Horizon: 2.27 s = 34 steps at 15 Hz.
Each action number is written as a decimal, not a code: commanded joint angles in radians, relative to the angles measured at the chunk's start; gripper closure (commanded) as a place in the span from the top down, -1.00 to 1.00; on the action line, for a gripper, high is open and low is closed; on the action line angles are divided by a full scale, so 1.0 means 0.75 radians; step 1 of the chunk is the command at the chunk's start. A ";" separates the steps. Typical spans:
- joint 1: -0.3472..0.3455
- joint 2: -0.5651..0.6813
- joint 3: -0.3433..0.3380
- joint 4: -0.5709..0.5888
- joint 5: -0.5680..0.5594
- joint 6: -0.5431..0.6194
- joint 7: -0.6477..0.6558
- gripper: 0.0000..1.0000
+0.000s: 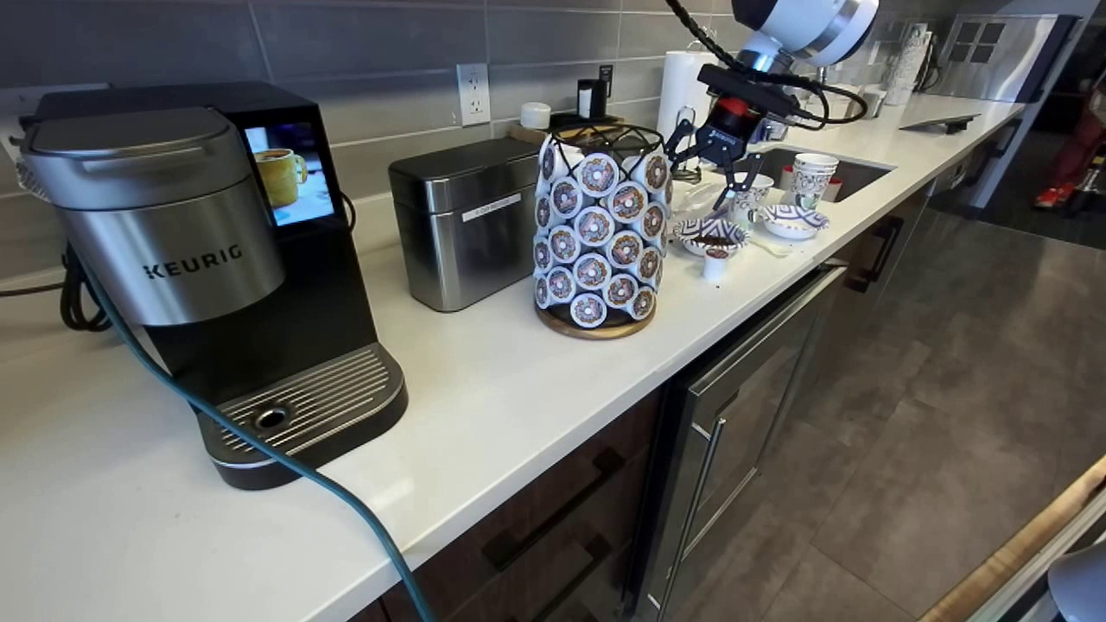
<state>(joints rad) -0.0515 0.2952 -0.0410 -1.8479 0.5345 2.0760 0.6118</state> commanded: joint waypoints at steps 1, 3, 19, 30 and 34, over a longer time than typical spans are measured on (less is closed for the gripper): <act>-0.016 0.160 -0.001 0.182 0.009 -0.153 0.035 1.00; -0.015 0.223 0.000 0.252 0.005 -0.194 0.053 1.00; 0.026 0.528 0.039 0.559 -0.021 -0.242 0.183 0.98; 0.023 0.657 0.054 0.717 -0.033 -0.336 0.227 0.76; 0.020 0.699 0.055 0.785 -0.038 -0.387 0.246 0.65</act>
<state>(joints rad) -0.0324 0.7724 -0.0043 -1.3332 0.5234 1.8369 0.7657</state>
